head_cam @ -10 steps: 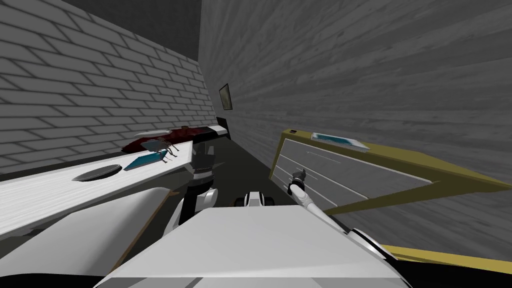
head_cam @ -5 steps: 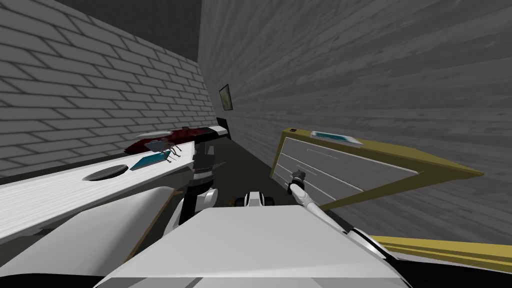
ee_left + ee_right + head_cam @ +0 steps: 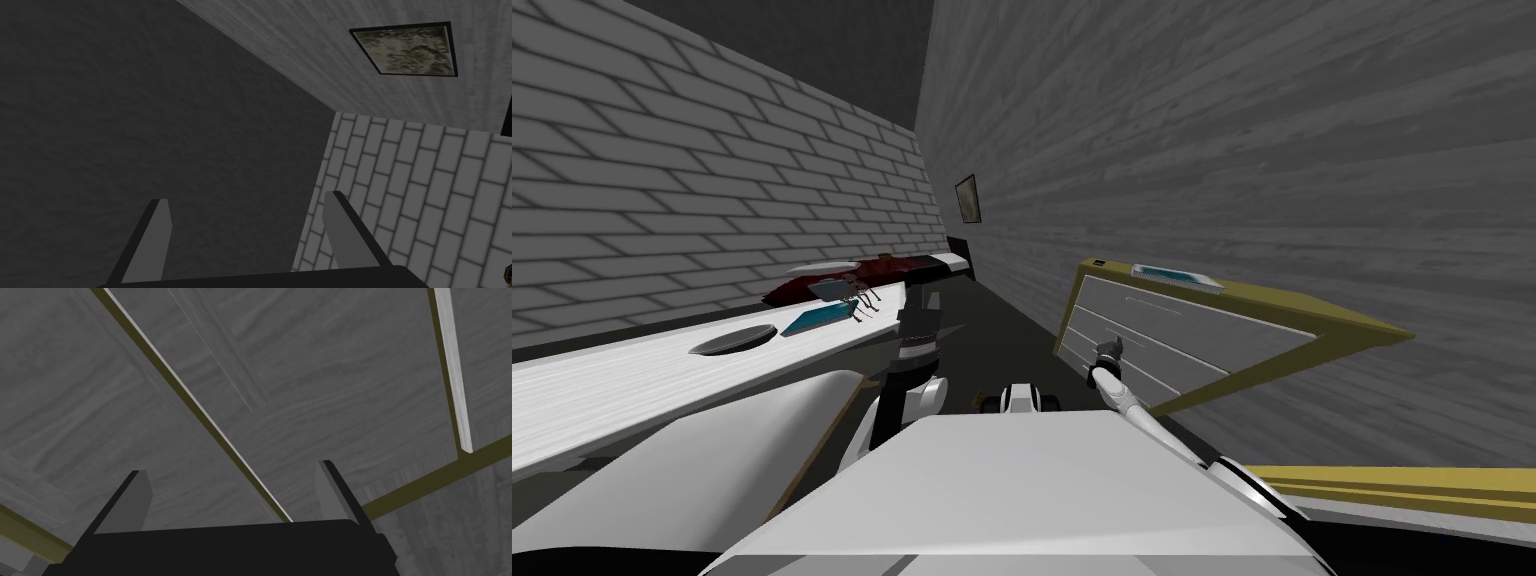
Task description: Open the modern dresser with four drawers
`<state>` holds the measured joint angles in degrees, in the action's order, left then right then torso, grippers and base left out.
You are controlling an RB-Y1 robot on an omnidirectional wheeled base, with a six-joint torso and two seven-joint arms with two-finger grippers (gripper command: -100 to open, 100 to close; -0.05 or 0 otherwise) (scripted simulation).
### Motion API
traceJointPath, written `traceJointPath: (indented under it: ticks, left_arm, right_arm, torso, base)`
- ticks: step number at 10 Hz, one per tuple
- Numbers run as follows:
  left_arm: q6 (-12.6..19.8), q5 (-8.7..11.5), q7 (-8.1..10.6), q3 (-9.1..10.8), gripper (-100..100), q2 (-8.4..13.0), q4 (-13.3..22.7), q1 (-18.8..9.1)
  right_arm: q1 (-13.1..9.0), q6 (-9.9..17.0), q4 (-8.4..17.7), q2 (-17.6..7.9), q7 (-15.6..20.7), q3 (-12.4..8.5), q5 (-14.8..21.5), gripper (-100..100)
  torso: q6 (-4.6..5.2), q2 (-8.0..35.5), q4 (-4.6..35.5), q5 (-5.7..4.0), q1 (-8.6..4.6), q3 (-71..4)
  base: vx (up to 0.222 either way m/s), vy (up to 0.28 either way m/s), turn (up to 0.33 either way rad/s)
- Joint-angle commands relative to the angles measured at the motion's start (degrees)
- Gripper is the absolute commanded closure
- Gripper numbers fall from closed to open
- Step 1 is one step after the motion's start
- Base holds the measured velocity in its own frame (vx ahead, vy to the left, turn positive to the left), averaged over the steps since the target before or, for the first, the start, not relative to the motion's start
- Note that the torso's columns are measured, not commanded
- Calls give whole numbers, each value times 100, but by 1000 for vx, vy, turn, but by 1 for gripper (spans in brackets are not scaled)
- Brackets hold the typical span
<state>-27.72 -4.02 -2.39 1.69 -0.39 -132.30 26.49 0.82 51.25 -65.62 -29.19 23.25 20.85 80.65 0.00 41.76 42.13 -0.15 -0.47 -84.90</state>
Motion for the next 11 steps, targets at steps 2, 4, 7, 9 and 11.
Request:
traceJointPath:
  ticks: [2,4,7,9,11]
  left_arm:
    - [0,0,0,0,0,0,0,0]
    - [0,0,0,0,0,0,0,0]
    - [0,0,0,-1,0,-1,0,-2]
    - [0,0,0,-2,0,-2,0,-3]
    - [0,0,0,-3,0,-3,0,-4]
  right_arm:
    - [14,47,103,9,-52,11,46,-100]
    - [10,53,128,14,-63,15,56,-100]
    - [-8,39,155,9,-77,0,37,100]
    - [-11,15,102,4,-24,0,17,100]
    - [-15,-10,49,0,28,1,-4,100]
  torso:
    - [0,44,13,13,41,27]
    - [0,64,19,16,54,40]
    - [0,65,18,16,57,40]
    - [13,95,29,33,88,55]
    - [14,99,34,31,75,59]
  base:
    - [138,-137,28]
    - [95,-96,24]
    - [38,-54,12]
    - [-90,94,-17]
    - [-142,157,-34]
